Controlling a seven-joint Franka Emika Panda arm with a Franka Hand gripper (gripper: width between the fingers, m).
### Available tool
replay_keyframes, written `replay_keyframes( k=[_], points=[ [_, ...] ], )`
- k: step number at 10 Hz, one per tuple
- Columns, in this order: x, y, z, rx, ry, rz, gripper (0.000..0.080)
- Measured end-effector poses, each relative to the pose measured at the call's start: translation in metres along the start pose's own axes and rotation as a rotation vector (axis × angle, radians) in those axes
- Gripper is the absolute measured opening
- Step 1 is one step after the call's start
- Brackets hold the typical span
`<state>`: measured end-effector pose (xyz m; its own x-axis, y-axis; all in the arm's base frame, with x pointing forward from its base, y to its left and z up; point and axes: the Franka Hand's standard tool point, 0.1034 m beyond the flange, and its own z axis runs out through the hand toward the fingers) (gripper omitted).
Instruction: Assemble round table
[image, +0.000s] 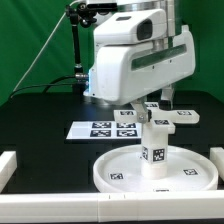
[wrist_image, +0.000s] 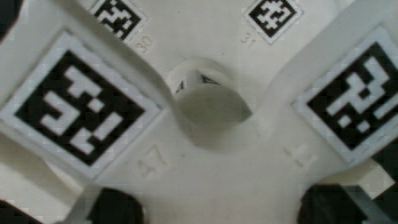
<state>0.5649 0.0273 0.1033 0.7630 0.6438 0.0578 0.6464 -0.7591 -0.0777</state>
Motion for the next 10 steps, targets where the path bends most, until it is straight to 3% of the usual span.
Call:
replay_keyframes(
  k=[6,10],
  points=[
    [-0.0005,-0.0033,0.0006,0.009,0.104,0.750,0.0435],
    [0.0015,-0.0042,0.0004,0.019,0.120,0.993,0.0435]
  ],
)
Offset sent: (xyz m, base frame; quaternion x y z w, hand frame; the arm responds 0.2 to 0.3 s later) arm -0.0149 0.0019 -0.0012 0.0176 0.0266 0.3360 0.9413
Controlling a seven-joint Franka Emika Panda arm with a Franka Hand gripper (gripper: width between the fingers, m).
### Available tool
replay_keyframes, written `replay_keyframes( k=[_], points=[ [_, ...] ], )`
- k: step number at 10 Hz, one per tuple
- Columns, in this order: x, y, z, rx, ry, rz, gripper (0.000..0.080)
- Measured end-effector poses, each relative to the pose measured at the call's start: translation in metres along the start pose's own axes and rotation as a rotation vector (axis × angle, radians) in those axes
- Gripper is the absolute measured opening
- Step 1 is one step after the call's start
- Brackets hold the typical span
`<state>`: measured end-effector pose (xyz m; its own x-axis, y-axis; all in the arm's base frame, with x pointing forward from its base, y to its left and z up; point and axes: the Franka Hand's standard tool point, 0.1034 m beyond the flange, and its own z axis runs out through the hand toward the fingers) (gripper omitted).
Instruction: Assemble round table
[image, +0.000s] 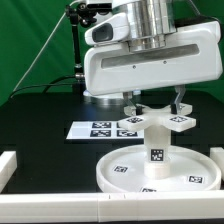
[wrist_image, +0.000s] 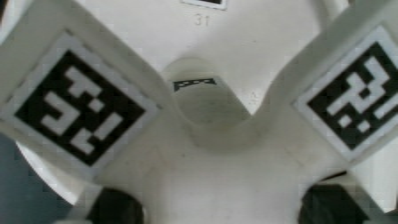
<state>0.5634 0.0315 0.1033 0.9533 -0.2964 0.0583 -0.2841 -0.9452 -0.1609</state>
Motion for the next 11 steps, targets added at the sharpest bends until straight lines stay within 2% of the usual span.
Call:
replay_keyframes(
  k=[2,4,7,11],
  points=[
    [-0.0002,-0.0006,0.0000,0.001,0.000,0.111,0.0436],
    [-0.0011,-0.0008,0.0001,0.016,0.001,0.306,0.0436],
    [-0.0021,-0.0027,0.0004,0.022,0.005,0.536,0.0436],
    [-0.0026,-0.0039,0.0007,0.053,-0.012,0.892,0.0436]
  ],
)
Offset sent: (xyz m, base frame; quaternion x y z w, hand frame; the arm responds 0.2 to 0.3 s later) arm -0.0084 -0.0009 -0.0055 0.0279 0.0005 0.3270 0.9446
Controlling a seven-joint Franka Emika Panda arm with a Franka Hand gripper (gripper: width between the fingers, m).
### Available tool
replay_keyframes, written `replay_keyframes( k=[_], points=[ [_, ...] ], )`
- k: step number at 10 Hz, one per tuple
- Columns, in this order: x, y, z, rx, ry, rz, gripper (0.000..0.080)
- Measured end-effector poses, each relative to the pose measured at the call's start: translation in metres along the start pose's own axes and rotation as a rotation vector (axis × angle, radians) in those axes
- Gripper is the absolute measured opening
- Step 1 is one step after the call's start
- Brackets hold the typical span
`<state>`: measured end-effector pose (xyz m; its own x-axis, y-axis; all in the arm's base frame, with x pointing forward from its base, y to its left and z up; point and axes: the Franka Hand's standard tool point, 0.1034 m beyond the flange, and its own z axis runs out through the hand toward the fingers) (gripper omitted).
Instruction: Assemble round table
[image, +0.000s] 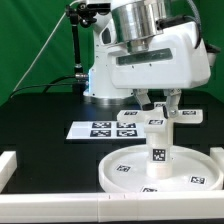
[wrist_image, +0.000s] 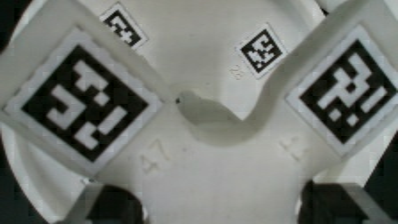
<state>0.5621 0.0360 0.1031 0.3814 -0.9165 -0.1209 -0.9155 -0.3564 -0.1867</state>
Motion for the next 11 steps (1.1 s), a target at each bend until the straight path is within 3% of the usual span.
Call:
replay_keyframes(
  k=[3,7,9,11],
  points=[
    [-0.003,-0.001,0.000,0.005,-0.005,0.255,0.0436],
    [-0.002,-0.002,0.000,0.008,-0.008,0.337,0.0435],
    [-0.005,-0.004,-0.009,0.011,-0.018,0.291,0.0627],
    [-0.010,-0.011,-0.029,0.031,-0.026,0.269,0.0627]
  ],
)
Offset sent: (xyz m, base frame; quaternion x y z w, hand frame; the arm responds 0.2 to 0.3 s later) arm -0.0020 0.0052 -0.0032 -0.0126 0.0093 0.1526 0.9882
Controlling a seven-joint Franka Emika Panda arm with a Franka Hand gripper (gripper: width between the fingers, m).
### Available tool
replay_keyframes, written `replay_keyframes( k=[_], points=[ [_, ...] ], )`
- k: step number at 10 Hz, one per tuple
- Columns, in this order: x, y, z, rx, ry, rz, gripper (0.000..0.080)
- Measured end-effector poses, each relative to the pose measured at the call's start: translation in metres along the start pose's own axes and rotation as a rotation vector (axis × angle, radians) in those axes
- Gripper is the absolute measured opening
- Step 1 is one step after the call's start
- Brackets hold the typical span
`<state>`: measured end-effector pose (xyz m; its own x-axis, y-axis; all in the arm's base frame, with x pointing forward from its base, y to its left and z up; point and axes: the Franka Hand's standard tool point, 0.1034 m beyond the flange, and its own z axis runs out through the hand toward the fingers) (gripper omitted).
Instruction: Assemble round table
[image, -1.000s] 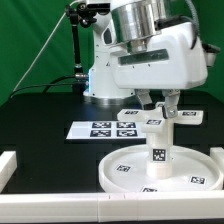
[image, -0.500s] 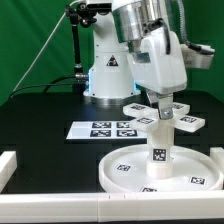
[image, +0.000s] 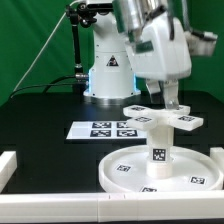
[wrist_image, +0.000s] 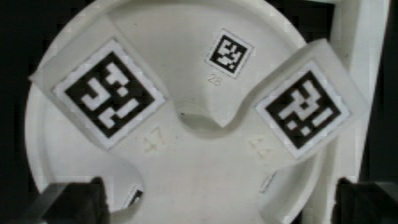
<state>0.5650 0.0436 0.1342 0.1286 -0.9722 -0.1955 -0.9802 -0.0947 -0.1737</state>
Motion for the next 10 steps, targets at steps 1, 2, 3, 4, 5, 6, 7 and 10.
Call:
replay_keyframes(
  k=[1,2,3,4,5,6,7,10],
  points=[
    [-0.0012,-0.0015,-0.0020,0.005,-0.001,-0.023,0.0646],
    [-0.0006,0.0001,0.0009,0.000,-0.001,-0.049,0.0646],
    [-0.0009,0.0002,0.0011,0.000,-0.001,-0.050,0.0648],
    [-0.0007,0.0003,0.0015,-0.001,0.000,-0.128,0.0648],
    [-0.0004,0.0012,0.0044,-0.003,0.002,-0.221,0.0648],
    [-0.0007,0.0006,0.0040,-0.011,0.005,-0.376,0.0648],
    [-0.0023,0.0003,0.0035,-0.026,0.008,-0.491,0.0648],
    [-0.0080,-0.0030,0.0030,-0.086,0.027,-0.923,0.0648]
  ],
)
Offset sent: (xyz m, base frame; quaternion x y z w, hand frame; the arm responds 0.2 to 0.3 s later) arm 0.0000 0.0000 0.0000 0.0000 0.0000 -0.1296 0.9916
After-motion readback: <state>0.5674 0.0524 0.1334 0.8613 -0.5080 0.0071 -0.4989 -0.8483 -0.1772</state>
